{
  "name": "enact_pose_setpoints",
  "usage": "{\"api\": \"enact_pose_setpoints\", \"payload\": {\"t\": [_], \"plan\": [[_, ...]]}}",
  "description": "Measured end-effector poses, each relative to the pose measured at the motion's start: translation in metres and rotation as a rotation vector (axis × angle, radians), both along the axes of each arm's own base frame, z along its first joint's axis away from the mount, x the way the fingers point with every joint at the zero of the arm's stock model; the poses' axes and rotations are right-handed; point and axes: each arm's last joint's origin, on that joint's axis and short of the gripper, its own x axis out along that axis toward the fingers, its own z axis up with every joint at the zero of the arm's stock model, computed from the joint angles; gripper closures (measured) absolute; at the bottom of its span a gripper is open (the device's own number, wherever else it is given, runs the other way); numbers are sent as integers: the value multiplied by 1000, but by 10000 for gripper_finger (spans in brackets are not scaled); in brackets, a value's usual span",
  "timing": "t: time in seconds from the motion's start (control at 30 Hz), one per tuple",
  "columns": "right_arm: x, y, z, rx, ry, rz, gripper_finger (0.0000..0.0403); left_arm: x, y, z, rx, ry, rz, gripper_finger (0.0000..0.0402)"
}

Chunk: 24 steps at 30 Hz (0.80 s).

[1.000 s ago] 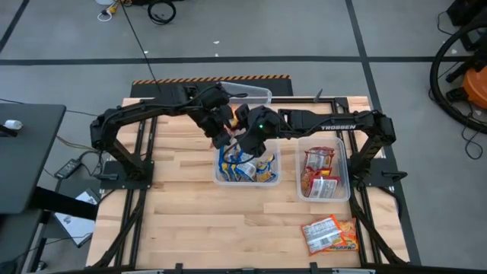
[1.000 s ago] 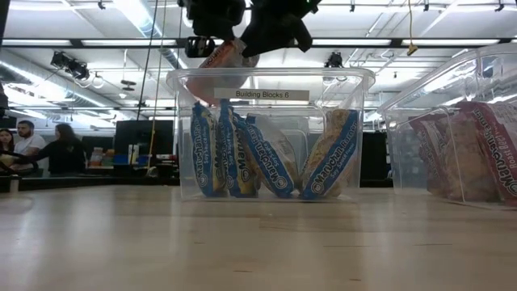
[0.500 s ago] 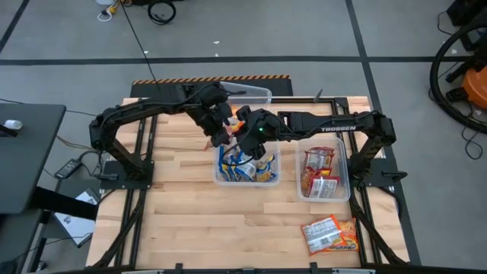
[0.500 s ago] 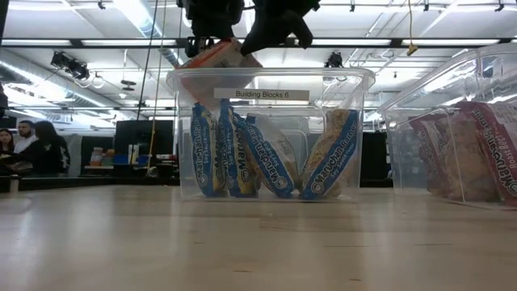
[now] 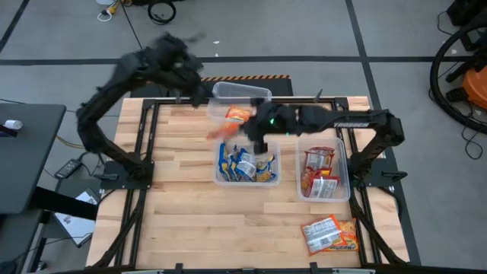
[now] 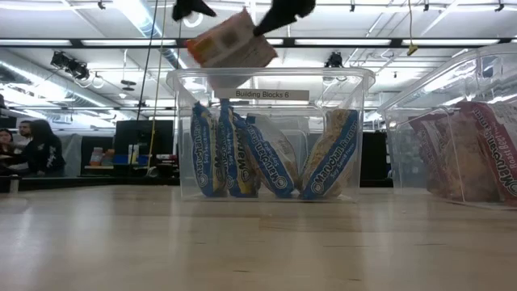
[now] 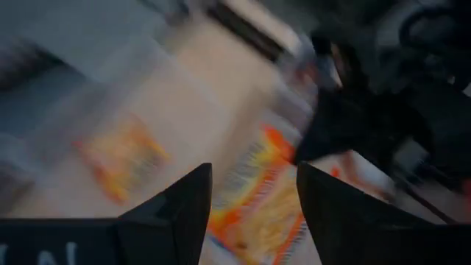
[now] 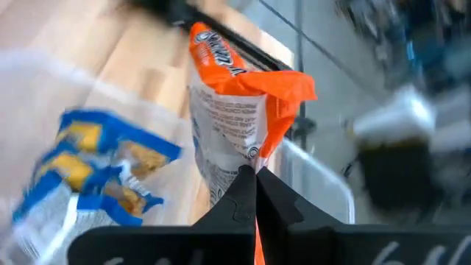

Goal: Sort Maruchan noodles
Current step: Put the orange noodle pack into the top transparent bin

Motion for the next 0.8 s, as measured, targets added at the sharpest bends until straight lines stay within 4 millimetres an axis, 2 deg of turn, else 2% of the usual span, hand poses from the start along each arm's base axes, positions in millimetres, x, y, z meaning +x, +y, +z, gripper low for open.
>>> {"api": "enact_pose_setpoints", "payload": {"t": [0.17, 0.23, 0.33, 0.43, 0.53, 0.67, 0.8], "plan": [[-16, -37, 16, 328, -93, -354, 400, -38, 5, 44, 340, -47, 298, 197], [-23, -57, 19, 480, -157, -509, 399, -44, 7, 53, 418, -82, 356, 199], [-37, -88, 11, 717, -198, -742, 398, -47, 12, 56, 476, -101, 341, 199], [-51, -115, 0, 920, -225, -926, 398, -41, 22, 44, 517, -50, 263, 200], [-63, -132, -6, 1085, -253, -1070, 398, -32, 40, 21, 546, -17, 205, 200], [-66, -145, -2, 1209, -383, -1139, 398, -22, 63, -9, 545, -74, 137, 200], [-62, -147, -4, 1281, -432, -1211, 400, 0, 81, -58, 490, -86, 38, 200]]}}
